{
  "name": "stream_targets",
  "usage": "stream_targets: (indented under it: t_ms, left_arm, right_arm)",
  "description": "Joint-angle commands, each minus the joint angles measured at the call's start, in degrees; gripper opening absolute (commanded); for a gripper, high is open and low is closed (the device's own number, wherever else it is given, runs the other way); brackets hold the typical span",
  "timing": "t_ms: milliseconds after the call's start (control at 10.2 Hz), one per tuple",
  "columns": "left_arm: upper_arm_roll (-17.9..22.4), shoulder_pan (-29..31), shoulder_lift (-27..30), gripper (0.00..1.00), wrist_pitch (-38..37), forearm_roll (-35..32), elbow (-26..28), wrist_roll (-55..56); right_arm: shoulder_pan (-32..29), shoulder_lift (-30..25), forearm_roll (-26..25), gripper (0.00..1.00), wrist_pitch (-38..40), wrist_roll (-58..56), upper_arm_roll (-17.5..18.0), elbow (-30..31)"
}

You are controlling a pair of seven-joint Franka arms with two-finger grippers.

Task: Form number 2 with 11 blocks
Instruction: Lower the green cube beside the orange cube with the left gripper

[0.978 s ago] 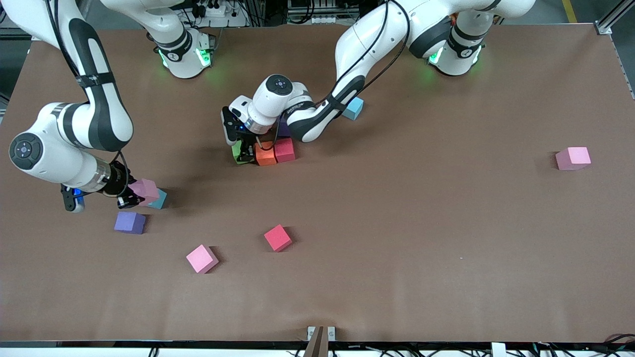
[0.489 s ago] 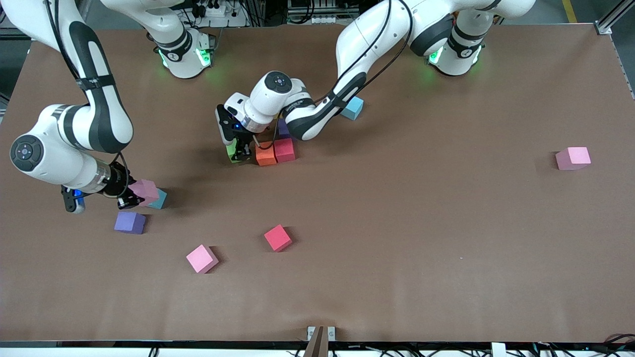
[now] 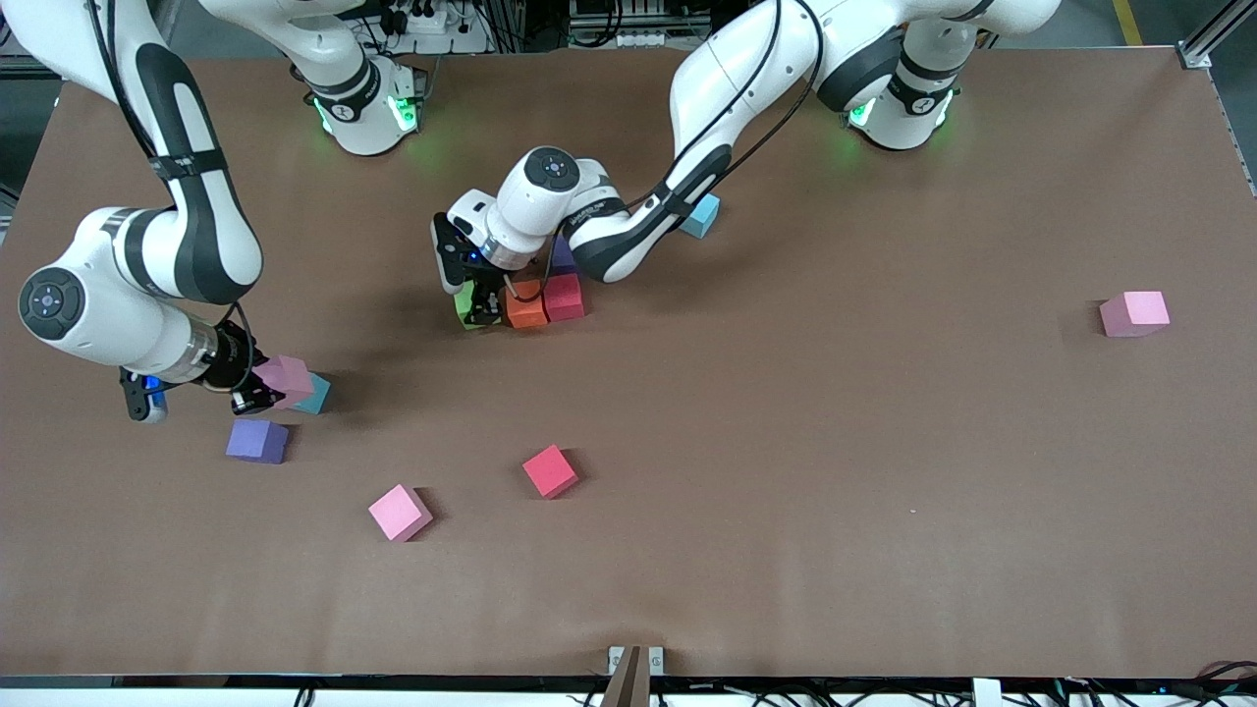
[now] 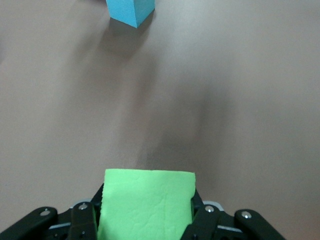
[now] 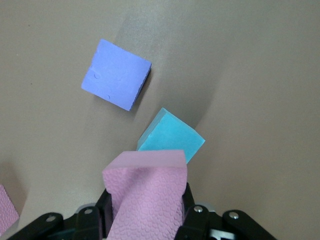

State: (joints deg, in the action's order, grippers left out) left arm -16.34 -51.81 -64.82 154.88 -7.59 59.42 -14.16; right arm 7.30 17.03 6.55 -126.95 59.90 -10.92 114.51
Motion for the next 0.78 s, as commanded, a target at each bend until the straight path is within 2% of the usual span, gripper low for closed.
stream_targets:
  t_ms: [0,684]
  left_arm:
    - [-0.3,0.0,0.1,0.00,-0.5,2.0,0.4,-3.2]
    - [-0.2,-1.2,-0.7,0.00,-0.6,2.0,0.5,-9.0]
  right_arm:
    - [-0.7,0.6,-0.5,0.00,0.1,-0.6,0.4,-1.0]
    - [-0.5,0.6,-0.7,0.00,0.0,-0.6,0.4,-0.8]
